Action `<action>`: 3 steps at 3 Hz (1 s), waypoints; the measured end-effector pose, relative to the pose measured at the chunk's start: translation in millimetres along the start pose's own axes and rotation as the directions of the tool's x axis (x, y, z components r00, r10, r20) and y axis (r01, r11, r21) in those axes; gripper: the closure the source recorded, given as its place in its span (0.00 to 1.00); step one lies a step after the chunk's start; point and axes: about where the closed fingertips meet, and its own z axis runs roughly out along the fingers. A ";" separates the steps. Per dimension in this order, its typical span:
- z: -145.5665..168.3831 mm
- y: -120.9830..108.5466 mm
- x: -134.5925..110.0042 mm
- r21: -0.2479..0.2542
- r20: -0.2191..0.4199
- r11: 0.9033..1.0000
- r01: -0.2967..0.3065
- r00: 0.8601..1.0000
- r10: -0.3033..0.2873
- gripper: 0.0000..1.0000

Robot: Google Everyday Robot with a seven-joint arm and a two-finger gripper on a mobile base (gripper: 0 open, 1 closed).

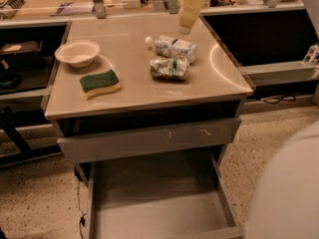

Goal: Place blue plastic bottle into middle drawer

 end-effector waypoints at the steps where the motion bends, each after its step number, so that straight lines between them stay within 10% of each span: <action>1: 9.6 -39.1 -1.9 0.041 0.007 0.997 -0.064 0.998 0.064 0.00; 3: 13.9 -66.5 -5.5 0.103 0.062 0.990 -0.092 0.994 0.086 0.00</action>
Offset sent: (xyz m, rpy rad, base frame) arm 0.0347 -0.0074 0.0054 0.0206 -0.0271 -0.0581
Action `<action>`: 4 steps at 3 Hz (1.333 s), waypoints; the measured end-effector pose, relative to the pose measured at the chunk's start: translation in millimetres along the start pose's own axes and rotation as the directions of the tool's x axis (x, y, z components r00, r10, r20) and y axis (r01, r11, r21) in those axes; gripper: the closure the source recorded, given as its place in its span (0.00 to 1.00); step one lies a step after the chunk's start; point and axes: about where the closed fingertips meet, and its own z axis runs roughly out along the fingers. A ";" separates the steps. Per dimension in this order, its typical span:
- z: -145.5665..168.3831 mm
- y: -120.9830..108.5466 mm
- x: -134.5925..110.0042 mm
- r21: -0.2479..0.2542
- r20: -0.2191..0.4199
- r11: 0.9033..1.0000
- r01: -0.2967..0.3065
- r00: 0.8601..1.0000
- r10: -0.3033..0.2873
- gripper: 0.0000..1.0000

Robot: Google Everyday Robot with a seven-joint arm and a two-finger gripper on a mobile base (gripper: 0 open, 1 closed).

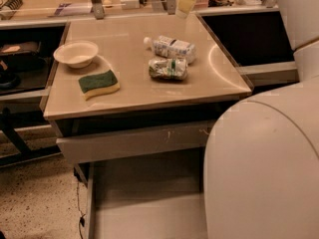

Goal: Place blue plastic bottle into middle drawer

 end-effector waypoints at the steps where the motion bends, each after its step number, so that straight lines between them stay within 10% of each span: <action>1: 23.1 -10.5 7.3 -0.006 -0.021 0.999 -0.035 0.999 0.035 0.00; 4: 93.5 -28.0 10.5 0.001 -0.094 0.999 -0.047 0.994 0.047 0.00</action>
Offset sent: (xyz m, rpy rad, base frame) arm 0.0771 -0.0376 -0.0263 -0.0321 0.1378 -0.1074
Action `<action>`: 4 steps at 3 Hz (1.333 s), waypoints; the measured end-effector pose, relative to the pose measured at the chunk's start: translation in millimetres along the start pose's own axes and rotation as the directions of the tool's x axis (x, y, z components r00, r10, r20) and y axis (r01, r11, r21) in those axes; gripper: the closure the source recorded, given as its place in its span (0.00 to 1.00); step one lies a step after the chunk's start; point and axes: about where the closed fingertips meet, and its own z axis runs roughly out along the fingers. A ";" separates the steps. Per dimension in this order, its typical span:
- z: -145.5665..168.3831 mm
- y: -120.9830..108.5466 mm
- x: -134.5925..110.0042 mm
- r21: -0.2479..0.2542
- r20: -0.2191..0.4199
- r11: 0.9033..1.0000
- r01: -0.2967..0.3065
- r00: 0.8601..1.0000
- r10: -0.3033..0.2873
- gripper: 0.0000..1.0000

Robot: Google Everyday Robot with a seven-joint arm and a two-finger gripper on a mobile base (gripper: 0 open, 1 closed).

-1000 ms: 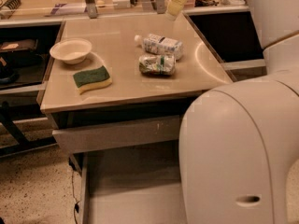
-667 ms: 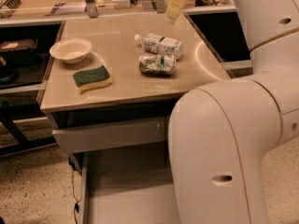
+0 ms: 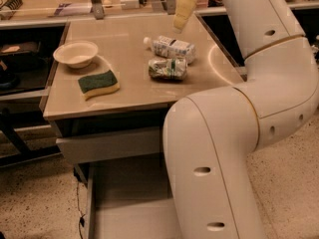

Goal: Place blue plastic bottle into middle drawer

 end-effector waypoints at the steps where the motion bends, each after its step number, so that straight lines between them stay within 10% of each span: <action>1: 4.2 -4.6 -4.7 0.017 0.013 1.000 0.001 1.000 -0.001 0.00; 4: 64.1 -9.4 20.2 -0.006 -0.036 0.998 -0.064 0.997 0.064 0.00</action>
Offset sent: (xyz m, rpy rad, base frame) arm 0.0472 -0.0165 -0.0180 0.0250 0.0533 -0.0422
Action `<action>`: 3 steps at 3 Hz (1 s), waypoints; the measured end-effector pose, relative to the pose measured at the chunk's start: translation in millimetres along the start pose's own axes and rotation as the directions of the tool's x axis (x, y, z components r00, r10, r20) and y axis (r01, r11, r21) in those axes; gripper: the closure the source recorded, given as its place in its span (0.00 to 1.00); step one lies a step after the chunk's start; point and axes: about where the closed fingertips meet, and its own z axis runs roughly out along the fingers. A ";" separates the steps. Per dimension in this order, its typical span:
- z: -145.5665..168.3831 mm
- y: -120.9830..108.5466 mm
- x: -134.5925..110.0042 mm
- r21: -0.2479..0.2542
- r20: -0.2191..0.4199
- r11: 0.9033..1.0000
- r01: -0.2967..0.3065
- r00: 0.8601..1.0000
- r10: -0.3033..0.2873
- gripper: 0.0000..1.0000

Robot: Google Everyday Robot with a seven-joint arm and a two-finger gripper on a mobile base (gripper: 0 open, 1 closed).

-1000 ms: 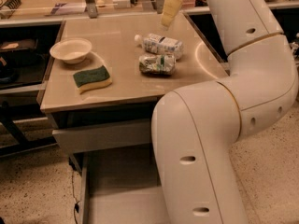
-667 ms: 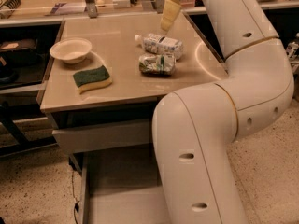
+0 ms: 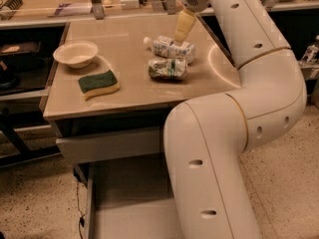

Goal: Place blue plastic bottle into middle drawer

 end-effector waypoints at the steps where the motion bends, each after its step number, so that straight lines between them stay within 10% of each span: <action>1: 18.9 -1.3 5.6 0.003 -0.035 1.000 -0.006 0.999 0.006 0.00; 3: 34.0 -1.8 4.6 -0.001 -0.024 1.000 -0.028 0.999 0.028 0.00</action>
Offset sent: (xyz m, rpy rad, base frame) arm 0.0748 -0.0222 0.0263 -0.0456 0.0643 -0.0284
